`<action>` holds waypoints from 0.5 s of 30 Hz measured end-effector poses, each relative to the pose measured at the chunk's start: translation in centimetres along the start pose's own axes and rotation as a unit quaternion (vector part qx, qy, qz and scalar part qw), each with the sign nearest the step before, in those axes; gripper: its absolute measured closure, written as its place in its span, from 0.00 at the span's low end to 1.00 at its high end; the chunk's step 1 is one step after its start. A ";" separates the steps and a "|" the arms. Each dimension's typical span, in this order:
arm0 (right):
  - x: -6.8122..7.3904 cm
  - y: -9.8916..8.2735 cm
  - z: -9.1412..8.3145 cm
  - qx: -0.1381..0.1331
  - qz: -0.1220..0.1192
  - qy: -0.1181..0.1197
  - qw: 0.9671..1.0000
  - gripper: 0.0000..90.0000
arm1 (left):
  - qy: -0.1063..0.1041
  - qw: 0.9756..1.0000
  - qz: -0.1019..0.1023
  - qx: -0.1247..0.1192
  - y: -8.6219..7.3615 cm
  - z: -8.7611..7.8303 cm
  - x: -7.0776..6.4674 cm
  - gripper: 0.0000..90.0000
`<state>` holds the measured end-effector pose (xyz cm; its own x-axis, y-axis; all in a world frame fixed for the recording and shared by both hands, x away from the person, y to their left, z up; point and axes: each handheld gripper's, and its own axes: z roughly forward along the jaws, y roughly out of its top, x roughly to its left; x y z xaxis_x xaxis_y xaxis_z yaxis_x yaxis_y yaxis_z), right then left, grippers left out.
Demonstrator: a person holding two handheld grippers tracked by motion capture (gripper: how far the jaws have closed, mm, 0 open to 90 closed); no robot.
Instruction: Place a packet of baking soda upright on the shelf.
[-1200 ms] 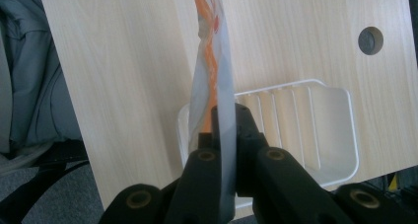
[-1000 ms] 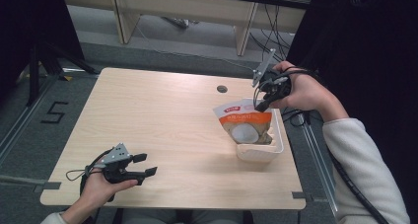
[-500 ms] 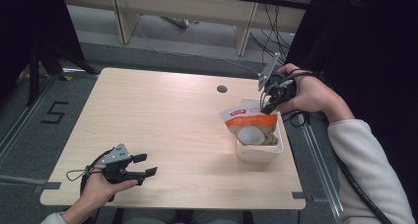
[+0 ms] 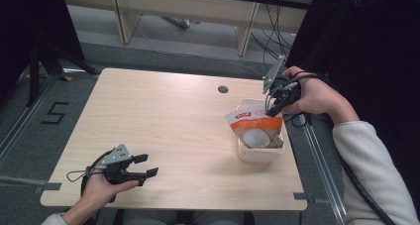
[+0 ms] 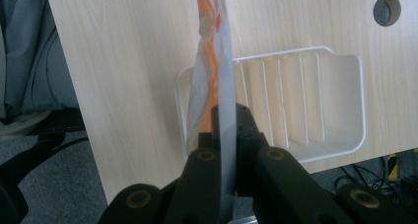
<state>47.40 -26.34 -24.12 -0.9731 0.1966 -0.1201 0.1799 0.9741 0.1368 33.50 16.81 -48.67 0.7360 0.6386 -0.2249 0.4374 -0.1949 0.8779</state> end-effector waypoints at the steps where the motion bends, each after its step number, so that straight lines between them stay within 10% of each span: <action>1: 0.0 0.0 0.0 0.001 -0.001 0.000 1.000 1.00 | 0.000 1.000 0.000 0.000 0.0 0.0 0.0 0.36; 15: -0.1 -0.4 0.4 0.009 -0.006 0.003 1.000 1.00 | 0.000 1.000 -0.007 -0.002 0.0 0.0 -0.1 0.35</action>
<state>47.50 -26.73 -24.52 -0.9761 0.1844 -0.1151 0.1708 0.9782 0.1184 33.45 16.72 -48.69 0.7302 0.6410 -0.2367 0.4447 -0.1828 0.8769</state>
